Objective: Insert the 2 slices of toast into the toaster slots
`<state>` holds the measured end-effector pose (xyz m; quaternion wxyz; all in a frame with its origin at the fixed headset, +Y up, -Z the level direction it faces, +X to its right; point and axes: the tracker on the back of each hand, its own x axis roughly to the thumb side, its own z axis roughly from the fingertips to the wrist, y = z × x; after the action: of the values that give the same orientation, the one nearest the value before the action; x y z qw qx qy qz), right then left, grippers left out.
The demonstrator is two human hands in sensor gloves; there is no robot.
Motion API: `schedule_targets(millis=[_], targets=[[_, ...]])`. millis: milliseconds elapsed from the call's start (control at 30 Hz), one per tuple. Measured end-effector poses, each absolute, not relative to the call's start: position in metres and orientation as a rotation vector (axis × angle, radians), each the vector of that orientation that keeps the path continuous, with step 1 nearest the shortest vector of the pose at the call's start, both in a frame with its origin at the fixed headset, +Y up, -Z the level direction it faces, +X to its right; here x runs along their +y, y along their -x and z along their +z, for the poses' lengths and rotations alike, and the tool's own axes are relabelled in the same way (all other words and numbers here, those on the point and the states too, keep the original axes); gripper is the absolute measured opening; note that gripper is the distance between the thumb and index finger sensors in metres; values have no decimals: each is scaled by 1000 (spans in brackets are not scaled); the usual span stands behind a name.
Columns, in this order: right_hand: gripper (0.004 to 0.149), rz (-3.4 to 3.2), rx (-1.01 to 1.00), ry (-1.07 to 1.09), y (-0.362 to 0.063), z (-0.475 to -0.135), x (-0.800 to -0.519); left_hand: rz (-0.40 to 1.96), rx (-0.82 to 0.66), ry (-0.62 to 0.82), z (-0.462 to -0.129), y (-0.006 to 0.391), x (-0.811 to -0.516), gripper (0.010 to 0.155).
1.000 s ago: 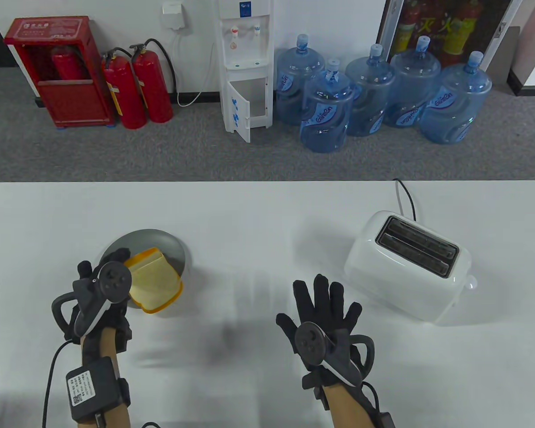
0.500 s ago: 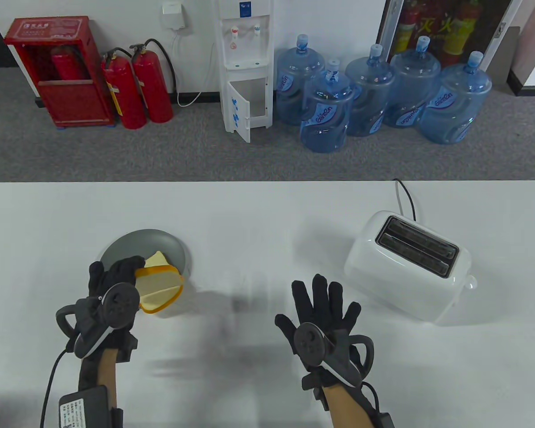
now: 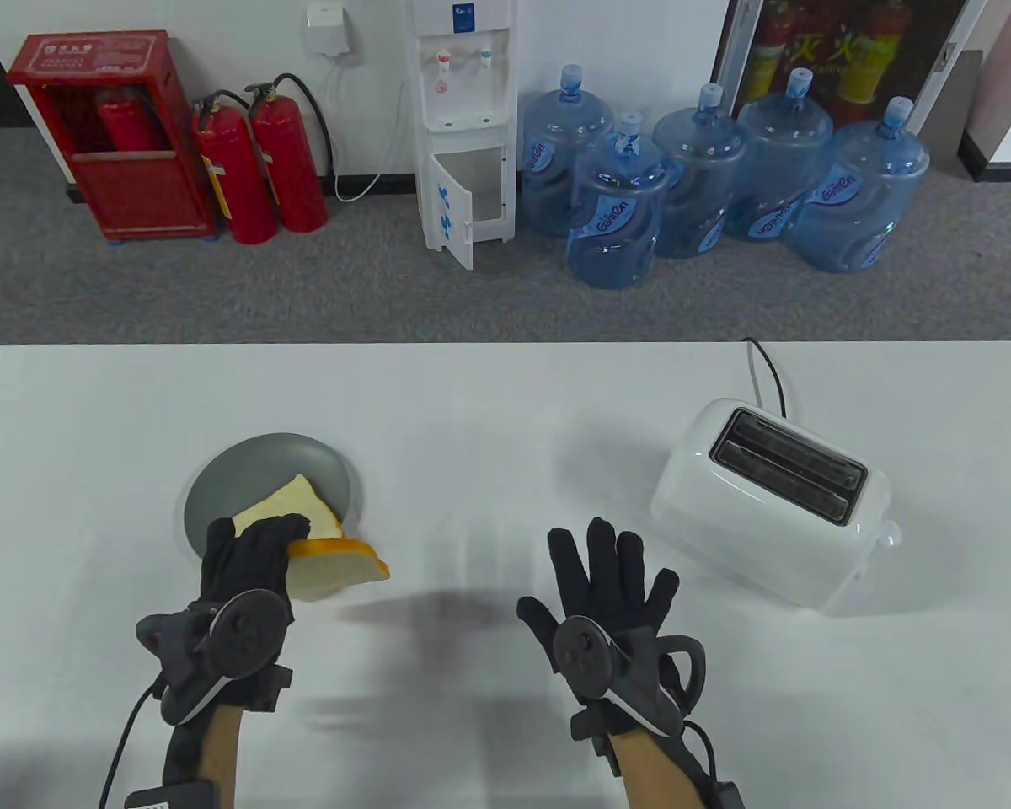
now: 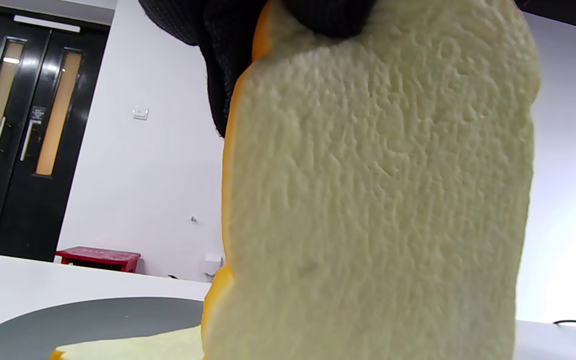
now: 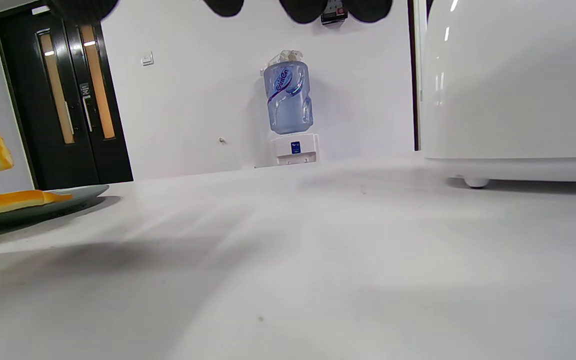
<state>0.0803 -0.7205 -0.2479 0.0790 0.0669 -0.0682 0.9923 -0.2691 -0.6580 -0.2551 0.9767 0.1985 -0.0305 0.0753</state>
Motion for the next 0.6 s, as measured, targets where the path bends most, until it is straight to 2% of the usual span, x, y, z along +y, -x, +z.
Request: schedule_targets(millis=[367,500,600], targets=[[81,2934,-247,-285,-78,-244,-720,239,-128,-423,-238,256,-659,45],[82,2876,-322,-359,-78,-240,-714,251,-178,-420,-235,244,-657,45],[82,2812,-401,-495,-75,-236,-710,246,-215,-405,-234,235,-659,45]])
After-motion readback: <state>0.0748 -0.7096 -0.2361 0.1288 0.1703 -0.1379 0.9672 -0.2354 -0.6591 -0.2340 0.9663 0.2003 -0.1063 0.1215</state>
